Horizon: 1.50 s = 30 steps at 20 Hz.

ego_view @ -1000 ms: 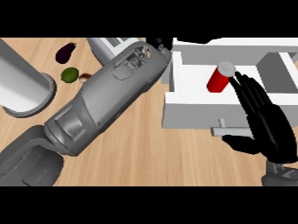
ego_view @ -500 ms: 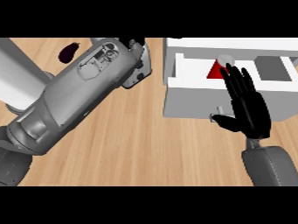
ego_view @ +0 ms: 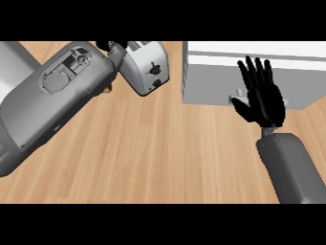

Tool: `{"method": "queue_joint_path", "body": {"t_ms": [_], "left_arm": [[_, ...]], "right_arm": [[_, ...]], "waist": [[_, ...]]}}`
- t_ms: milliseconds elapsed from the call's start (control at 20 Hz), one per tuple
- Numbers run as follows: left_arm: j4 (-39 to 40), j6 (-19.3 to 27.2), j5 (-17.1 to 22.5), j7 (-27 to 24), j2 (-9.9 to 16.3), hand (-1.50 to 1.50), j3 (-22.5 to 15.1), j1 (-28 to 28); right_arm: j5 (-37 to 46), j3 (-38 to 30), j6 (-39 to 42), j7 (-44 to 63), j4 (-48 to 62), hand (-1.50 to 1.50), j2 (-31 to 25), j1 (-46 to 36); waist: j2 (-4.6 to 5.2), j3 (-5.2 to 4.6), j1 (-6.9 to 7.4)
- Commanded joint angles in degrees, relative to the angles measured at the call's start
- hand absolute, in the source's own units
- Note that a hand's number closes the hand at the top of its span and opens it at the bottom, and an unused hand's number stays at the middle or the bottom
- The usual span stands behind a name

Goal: Pick up the can, place it into the drawer and close the drawer

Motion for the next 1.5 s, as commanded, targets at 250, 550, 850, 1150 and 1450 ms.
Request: {"method": "queue_joint_path", "body": {"t_ms": [250,550,850,1150,1450], "left_arm": [[-10.01,-0.22,-1.78,4.66,4.96,-1.50,0.35,5.13],[-16.21,2.52,-4.26,7.22,6.31,-1.50,-1.21,10.82],[-17.71,0.84,-4.79,4.01,7.37,-1.50,0.51,15.39],[-21.82,0.12,-5.95,3.76,9.21,-1.50,0.58,19.07],[-24.49,-0.13,-6.31,2.14,9.68,-1.50,1.36,23.81]], "right_arm": [[1.21,-5.58,-12.69,-1.16,22.76,-1.50,1.21,-13.20],[0.76,-7.98,-14.42,-1.58,30.28,-1.50,-1.30,-21.13],[2.06,-9.01,-15.73,0.37,35.75,-1.50,-2.74,-28.81],[1.98,-10.73,-16.70,0.36,42.17,-1.50,-3.59,-34.06],[1.45,-12.16,-15.56,0.72,45.02,-1.50,-4.96,-37.85]], "waist": [[1.36,0.76,1.06],[1.31,0.76,1.05],[1.82,0.72,1.34],[2.33,0.75,2.28],[2.37,0.73,2.36]]}}
